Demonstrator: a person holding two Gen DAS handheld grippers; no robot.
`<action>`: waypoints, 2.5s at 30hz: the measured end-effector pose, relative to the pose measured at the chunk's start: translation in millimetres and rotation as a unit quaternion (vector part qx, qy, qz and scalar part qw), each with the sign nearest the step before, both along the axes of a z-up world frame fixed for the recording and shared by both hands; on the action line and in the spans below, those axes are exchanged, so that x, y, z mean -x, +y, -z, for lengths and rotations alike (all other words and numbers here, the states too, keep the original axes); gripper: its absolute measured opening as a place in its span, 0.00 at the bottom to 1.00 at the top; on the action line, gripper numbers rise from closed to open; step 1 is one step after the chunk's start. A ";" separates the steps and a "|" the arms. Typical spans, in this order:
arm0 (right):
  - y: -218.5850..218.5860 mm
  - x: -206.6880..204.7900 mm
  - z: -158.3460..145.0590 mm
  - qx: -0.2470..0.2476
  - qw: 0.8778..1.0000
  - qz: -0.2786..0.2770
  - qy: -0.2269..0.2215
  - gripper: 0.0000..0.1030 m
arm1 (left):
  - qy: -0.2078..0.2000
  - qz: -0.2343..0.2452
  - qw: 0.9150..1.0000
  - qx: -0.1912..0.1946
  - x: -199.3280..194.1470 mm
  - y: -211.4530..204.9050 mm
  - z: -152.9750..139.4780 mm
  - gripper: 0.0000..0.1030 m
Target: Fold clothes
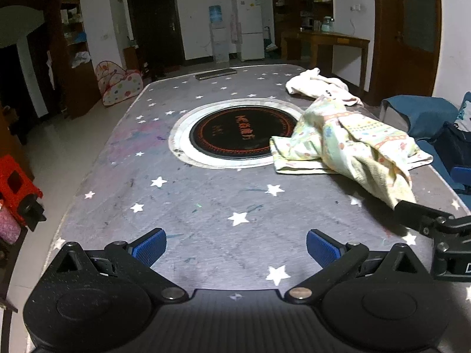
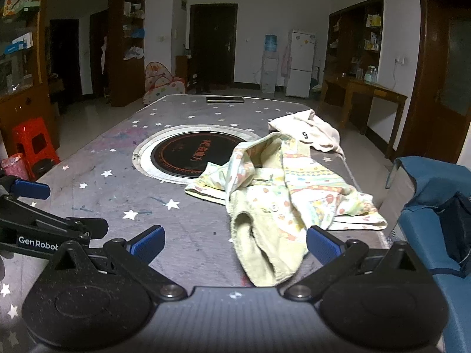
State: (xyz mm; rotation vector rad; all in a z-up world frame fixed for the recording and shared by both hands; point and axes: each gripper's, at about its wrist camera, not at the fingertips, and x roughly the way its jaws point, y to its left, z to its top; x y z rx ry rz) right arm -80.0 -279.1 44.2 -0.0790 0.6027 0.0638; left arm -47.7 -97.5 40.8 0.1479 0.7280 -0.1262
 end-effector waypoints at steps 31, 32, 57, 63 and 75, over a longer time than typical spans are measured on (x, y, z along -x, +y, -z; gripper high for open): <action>-42.8 -21.1 6.6 0.015 0.999 0.029 0.032 0.96 | 0.041 0.056 0.998 -0.001 -48.5 -44.7 -0.3 1.00; -43.3 -21.7 6.8 0.016 0.999 0.029 0.032 0.96 | 0.040 0.056 0.998 -0.003 -50.0 -45.9 -0.7 1.00; -45.9 -60.6 22.3 -0.002 0.997 -0.027 0.078 0.58 | 0.028 0.057 0.997 -0.036 -93.4 -68.0 -11.0 1.00; -45.6 -70.4 29.6 0.006 0.996 -0.034 0.086 0.43 | 0.030 0.060 0.997 -0.038 -102.1 -69.8 -8.5 1.00; -44.8 -69.4 26.5 0.000 0.995 -0.056 0.082 0.05 | 0.037 0.062 0.997 -0.034 -108.4 -71.0 -4.5 1.00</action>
